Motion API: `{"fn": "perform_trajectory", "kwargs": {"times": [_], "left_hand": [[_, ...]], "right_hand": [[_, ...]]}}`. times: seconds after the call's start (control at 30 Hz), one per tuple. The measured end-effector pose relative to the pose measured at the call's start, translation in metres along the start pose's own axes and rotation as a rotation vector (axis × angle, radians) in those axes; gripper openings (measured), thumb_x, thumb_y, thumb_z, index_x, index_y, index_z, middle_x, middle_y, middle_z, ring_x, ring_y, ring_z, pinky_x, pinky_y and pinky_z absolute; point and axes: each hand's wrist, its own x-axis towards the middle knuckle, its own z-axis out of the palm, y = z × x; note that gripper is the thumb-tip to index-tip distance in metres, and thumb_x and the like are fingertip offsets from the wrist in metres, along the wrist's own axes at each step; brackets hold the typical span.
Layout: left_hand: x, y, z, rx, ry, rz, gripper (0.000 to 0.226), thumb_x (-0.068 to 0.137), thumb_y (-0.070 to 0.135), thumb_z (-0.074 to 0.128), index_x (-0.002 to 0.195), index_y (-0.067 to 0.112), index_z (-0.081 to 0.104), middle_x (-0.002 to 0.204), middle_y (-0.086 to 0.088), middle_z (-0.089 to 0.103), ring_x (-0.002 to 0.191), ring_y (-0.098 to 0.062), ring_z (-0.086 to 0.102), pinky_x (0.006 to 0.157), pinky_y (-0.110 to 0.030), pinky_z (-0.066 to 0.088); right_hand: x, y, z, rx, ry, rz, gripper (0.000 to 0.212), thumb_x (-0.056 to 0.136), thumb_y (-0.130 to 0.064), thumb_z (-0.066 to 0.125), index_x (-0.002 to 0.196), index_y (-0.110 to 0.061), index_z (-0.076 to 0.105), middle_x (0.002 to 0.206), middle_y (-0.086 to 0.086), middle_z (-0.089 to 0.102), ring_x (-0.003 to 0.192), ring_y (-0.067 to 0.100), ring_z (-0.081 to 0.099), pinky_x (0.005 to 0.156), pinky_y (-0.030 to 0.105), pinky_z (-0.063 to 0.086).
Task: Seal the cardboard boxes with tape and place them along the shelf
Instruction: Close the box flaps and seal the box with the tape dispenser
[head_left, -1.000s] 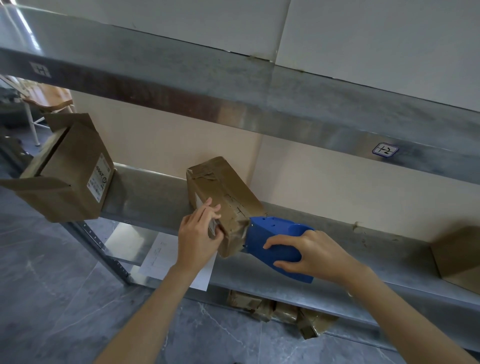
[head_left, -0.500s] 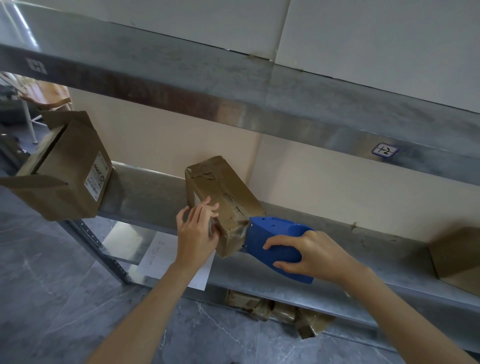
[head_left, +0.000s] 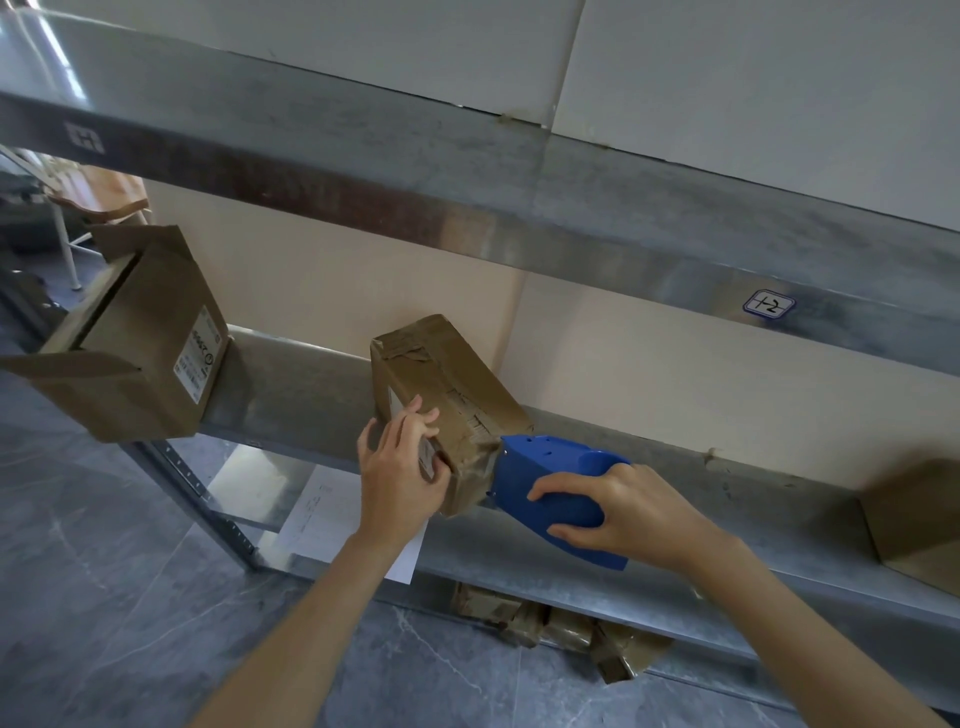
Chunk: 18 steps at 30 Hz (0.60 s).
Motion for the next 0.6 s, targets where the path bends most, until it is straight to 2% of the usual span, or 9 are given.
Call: {"fn": "perform_trajectory", "kwargs": {"times": [0.17, 0.23, 0.33, 0.43, 0.6], "left_hand": [[-0.004, 0.004, 0.003, -0.025, -0.071, -0.054, 0.046, 0.073, 0.012, 0.077, 0.111, 0.009, 0.051, 0.139, -0.008, 0.053, 0.144, -0.019, 0.035, 0.122, -0.052, 0.017], [-0.003, 0.005, 0.002, -0.01, -0.052, -0.039, 0.041, 0.073, 0.011, 0.077, 0.106, 0.011, 0.053, 0.134, -0.007, 0.057, 0.142, -0.021, 0.039, 0.122, -0.05, 0.015], [0.007, 0.006, -0.001, -0.002, 0.037, -0.037, 0.025, 0.074, 0.006, 0.075, 0.089, 0.015, 0.057, 0.116, -0.003, 0.068, 0.129, -0.023, 0.054, 0.119, -0.055, 0.021], [0.015, 0.01, -0.002, -0.008, 0.096, -0.073, 0.019, 0.077, 0.004, 0.074, 0.08, 0.015, 0.059, 0.102, -0.002, 0.071, 0.113, -0.024, 0.064, 0.115, -0.056, 0.027], [0.012, 0.011, 0.0, -0.01, 0.101, -0.071, 0.019, 0.077, 0.006, 0.073, 0.083, 0.016, 0.058, 0.104, 0.001, 0.07, 0.112, -0.021, 0.064, 0.115, -0.047, 0.024]], "right_hand": [[0.001, 0.001, 0.001, -0.014, 0.002, -0.001, 0.039, 0.09, -0.055, 0.051, 0.127, -0.052, 0.041, 0.103, -0.017, 0.066, 0.064, 0.004, 0.052, 0.062, 0.008, 0.035], [0.0, 0.002, 0.001, -0.017, 0.002, 0.0, 0.038, 0.09, -0.055, 0.051, 0.127, -0.052, 0.042, 0.099, -0.016, 0.067, 0.062, 0.004, 0.05, 0.061, 0.008, 0.034], [-0.001, 0.002, 0.001, -0.027, 0.005, 0.0, 0.038, 0.09, -0.055, 0.051, 0.127, -0.052, 0.044, 0.093, -0.016, 0.066, 0.056, 0.003, 0.046, 0.06, 0.007, 0.033], [-0.001, 0.001, 0.0, -0.017, 0.039, 0.007, 0.036, 0.089, -0.052, 0.056, 0.124, -0.051, 0.048, 0.08, -0.023, 0.055, 0.047, -0.007, 0.039, 0.056, 0.005, 0.025], [0.0, 0.002, 0.001, -0.019, 0.044, -0.002, 0.035, 0.089, -0.051, 0.058, 0.124, -0.05, 0.05, 0.077, -0.019, 0.058, 0.046, -0.007, 0.038, 0.055, 0.005, 0.025]]}}
